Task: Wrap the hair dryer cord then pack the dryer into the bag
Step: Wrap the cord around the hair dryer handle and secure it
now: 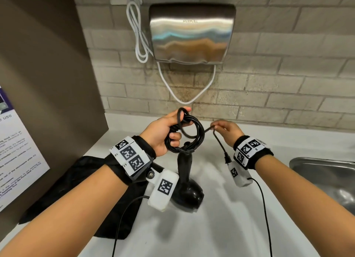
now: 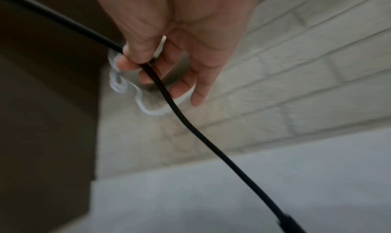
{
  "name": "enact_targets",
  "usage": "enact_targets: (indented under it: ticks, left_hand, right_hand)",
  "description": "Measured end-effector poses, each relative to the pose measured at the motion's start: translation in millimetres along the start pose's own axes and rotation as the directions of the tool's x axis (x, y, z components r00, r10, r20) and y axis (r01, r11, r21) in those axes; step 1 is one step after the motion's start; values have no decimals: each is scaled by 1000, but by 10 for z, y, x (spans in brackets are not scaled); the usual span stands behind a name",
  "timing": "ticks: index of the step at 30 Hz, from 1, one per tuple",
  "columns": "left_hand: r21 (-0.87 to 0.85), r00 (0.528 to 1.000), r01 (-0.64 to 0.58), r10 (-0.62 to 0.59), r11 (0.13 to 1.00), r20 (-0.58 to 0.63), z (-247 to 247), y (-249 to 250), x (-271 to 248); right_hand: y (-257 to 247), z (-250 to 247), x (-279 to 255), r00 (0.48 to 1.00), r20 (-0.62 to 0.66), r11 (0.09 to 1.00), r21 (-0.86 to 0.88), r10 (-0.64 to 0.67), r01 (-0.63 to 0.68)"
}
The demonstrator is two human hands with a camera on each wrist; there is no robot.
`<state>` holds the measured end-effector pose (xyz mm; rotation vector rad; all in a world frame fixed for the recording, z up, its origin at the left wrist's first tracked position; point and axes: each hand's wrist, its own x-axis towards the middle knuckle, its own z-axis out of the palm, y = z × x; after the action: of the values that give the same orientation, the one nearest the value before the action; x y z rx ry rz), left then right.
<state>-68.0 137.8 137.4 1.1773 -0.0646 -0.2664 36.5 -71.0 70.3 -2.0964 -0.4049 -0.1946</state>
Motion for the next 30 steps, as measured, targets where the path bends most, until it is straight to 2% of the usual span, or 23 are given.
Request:
enact_targets:
  ticks: [3, 5, 7, 8, 10, 12, 14, 16, 19, 23, 27, 29, 30]
  left_hand:
    - [17, 1000, -2, 2, 1000, 5, 13, -12, 5]
    - [63, 1000, -22, 23, 998, -16, 33, -23, 17]
    - [104, 998, -46, 49, 994, -33, 64, -33, 42]
    - [118, 997, -56, 61, 991, -38, 73, -33, 52]
    - [146, 996, -73, 80, 987, -46, 79, -36, 79]
    - [158, 994, -86, 95, 984, -50, 73, -39, 99]
    - [150, 994, -94, 102, 984, -49, 68, -37, 110]
    - [134, 994, -96, 101, 986, -38, 72, -28, 109]
    - [127, 994, -103, 107, 987, -25, 85, -43, 100]
    - [140, 987, -131, 142, 981, -72, 98, -102, 95]
    - [218, 984, -153, 170, 964, -62, 122, -114, 103]
    - [245, 975, -194, 215, 950, -59, 116, -104, 113]
    - [249, 969, -217, 239, 944, -60, 105, -95, 118]
  right_hand:
    - [342, -49, -55, 990, -8, 982, -119, 144, -144]
    - [468, -5, -93, 977, 64, 943, -282, 202, -177]
    - [468, 63, -157, 962, 167, 879, -462, 215, -116]
    - [404, 89, -194, 956, 227, 868, -494, 183, -49]
    - [215, 127, -288, 935, 344, 916, -396, 85, 63]
    - [-29, 182, -392, 913, 406, 994, -79, -35, 73]
    - [-215, 222, -463, 914, 376, 974, 216, -153, 74]
    - [-297, 225, -451, 927, 334, 946, 318, -170, 59]
    - [-295, 195, -328, 951, 275, 952, 300, -143, 56]
    - [-339, 109, -159, 966, 224, 974, 211, -132, 84]
    - [-476, -20, -13, 974, 169, 988, 44, -150, 145]
    - [-475, -54, 17, 973, 187, 989, -35, -134, 143]
    - [-481, -61, 8, 963, 235, 988, -49, -131, 146]
